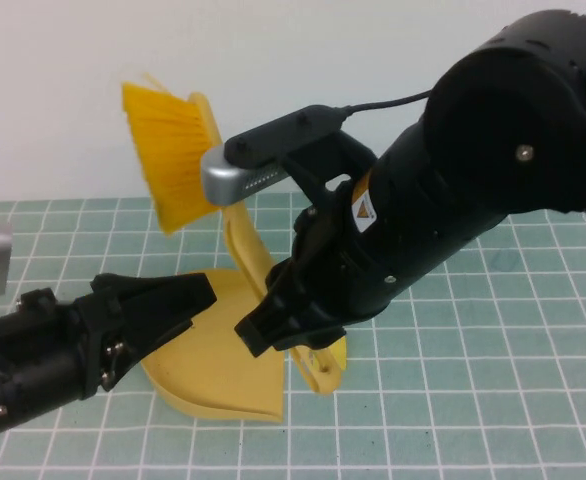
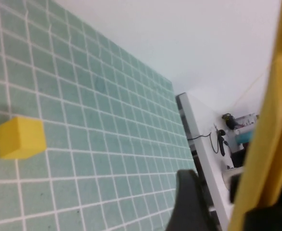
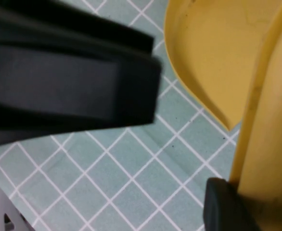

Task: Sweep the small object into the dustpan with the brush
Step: Hand over the broom

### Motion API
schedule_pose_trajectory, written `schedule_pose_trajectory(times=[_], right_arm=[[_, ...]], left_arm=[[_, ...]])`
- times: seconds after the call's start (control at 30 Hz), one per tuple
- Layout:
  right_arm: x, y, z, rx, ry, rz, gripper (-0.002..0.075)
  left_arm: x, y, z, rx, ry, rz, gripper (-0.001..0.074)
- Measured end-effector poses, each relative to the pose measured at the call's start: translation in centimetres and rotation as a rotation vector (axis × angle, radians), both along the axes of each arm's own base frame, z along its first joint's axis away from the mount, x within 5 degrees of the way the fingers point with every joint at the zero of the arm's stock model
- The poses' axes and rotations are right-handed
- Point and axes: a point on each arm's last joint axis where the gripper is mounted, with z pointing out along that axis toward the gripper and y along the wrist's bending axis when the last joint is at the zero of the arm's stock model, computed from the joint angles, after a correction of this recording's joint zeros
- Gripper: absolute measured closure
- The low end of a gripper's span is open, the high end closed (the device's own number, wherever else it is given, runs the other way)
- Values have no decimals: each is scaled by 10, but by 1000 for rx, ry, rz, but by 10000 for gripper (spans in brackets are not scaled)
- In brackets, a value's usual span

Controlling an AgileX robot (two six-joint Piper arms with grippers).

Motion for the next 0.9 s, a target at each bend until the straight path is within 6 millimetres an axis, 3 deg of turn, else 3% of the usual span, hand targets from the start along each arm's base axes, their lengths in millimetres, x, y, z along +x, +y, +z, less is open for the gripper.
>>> schedule_pose_trajectory(times=[0.3,0.67,0.9], right_arm=[[1,11,-13,10,58,16,536],[-3,18,-8,72,83,58,536],[-11,34,-21,61,96,111,536]], left_arm=[[8,0,20,6,-79,2,307],[12,3,18,33,-79,47,307],[12,3,18,37,-79,52,311]])
